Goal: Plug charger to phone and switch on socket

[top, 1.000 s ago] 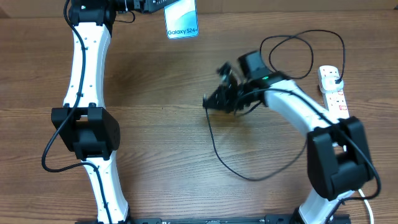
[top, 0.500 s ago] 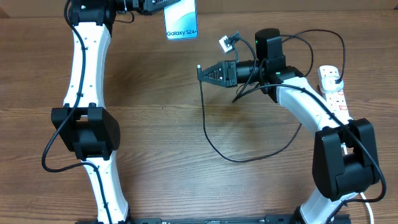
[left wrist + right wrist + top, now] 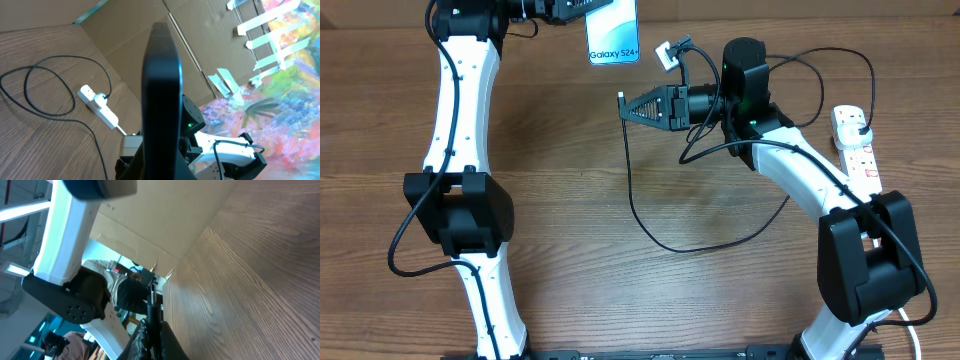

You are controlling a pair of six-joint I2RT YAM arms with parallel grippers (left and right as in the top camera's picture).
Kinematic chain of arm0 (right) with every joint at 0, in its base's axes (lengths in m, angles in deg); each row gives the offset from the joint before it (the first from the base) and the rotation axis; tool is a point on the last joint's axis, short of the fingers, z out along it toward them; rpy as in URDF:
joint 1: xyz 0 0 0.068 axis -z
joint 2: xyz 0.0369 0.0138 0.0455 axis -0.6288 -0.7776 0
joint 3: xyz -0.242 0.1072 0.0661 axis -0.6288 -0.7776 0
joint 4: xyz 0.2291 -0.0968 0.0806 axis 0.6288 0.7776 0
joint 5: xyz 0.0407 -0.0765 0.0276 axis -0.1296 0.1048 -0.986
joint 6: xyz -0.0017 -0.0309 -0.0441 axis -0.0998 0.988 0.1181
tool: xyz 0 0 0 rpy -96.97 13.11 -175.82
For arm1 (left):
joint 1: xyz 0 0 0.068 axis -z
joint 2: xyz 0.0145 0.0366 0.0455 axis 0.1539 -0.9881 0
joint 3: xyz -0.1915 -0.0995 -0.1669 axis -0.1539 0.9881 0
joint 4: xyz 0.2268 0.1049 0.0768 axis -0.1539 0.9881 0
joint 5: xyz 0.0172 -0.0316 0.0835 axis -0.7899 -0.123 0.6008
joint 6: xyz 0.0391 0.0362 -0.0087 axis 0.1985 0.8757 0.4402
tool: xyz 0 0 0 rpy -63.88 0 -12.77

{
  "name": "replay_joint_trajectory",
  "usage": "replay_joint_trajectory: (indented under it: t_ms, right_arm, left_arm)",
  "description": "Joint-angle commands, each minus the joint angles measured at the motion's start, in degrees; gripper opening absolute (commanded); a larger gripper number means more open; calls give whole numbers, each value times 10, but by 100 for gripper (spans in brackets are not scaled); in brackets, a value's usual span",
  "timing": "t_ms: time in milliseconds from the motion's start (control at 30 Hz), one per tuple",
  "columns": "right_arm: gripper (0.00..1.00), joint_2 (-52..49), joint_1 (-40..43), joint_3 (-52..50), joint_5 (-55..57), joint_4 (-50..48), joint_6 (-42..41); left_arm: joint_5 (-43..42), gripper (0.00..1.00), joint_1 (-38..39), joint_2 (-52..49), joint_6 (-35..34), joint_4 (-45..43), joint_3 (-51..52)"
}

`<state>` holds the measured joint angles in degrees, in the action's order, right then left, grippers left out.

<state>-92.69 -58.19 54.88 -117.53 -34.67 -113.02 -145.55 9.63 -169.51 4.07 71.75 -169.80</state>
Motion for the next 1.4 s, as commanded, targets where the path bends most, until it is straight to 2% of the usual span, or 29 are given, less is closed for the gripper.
replay_joint_trajectory:
  t_ms: [0, 433, 667, 1367]
  right_arm:
    - [4, 13, 0, 9, 19, -12, -25]
    - [4, 13, 0, 70, 25, -11, -26]
    - [4, 13, 10, 71, 49, 43, 11]
    - [4, 14, 17, 80, 31, 52, 11]
  left_arm:
    - [-16, 4, 7, 7, 31, -1, -6]
    - [-12, 4, 18, 7, 32, 3, -5]
    - [5, 4, 18, 7, 32, 3, -5]
    - [10, 4, 17, 7, 37, 2, -5]
